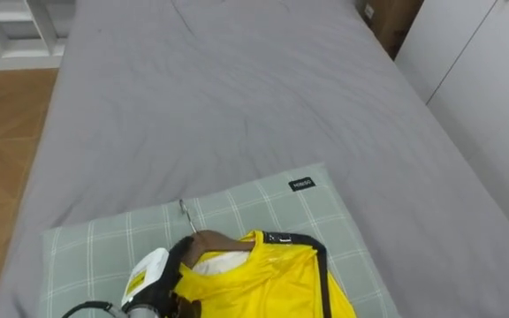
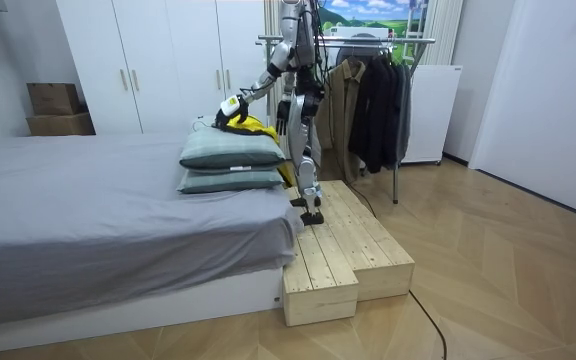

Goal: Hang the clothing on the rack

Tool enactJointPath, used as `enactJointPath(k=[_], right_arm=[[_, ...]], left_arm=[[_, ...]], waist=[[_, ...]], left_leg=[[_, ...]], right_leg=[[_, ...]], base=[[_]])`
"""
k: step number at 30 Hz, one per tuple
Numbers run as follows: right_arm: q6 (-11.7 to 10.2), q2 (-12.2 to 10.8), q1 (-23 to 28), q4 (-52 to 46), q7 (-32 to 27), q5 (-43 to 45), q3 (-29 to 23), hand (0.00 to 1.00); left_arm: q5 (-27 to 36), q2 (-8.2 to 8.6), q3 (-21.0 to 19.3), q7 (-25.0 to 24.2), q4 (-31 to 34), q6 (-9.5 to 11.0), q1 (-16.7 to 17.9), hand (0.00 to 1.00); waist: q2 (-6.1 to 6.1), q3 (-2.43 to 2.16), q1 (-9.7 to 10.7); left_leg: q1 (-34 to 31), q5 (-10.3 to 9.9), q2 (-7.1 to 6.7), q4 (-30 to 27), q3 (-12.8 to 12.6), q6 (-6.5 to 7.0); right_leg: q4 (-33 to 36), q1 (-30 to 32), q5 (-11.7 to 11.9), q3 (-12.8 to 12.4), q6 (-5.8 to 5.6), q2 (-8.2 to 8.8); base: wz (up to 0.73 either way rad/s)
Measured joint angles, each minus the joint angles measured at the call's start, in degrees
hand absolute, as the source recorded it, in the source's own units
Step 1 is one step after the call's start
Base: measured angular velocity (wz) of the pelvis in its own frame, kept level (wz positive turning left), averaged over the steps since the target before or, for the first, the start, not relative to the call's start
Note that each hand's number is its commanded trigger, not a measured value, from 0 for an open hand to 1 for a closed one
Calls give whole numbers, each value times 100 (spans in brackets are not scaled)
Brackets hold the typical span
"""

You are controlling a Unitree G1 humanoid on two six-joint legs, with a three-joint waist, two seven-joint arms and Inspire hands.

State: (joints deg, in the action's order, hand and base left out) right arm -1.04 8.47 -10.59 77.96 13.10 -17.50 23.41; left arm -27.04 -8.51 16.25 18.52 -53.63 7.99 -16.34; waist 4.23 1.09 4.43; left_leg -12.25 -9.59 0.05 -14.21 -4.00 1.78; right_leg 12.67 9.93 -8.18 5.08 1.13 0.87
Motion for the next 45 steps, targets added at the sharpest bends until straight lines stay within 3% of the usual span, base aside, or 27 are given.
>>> enactJointPath(k=[14, 21, 45], right_arm=[[43, 1, 40, -39, 19, -6, -52, 0], [38, 3, 54, -41, 36, -5, -55, 0], [44, 13, 71, -32, 84, 1, -62, 0]], left_arm=[[7, -24, -91, 56, -63, -10, 238, 100], [0, 12, -85, 42, -109, 15, 247, 100], [-12, 27, -70, 40, -210, 75, 368, 100]], waist=[[-12, 3, -36], [-37, 10, -178], [-107, 33, -169]], left_leg=[[3, 0, 8, 52, -4, 0], [8, 0, 8, 70, -23, 0], [166, 0, 5, 106, -33, -1]], right_leg=[[-4, 24, 0, -7, 0, -11], [-5, 44, 0, -35, 0, -14], [-22, -99, -1, -34, -1, -13]], base=[[0], [0], [0]])
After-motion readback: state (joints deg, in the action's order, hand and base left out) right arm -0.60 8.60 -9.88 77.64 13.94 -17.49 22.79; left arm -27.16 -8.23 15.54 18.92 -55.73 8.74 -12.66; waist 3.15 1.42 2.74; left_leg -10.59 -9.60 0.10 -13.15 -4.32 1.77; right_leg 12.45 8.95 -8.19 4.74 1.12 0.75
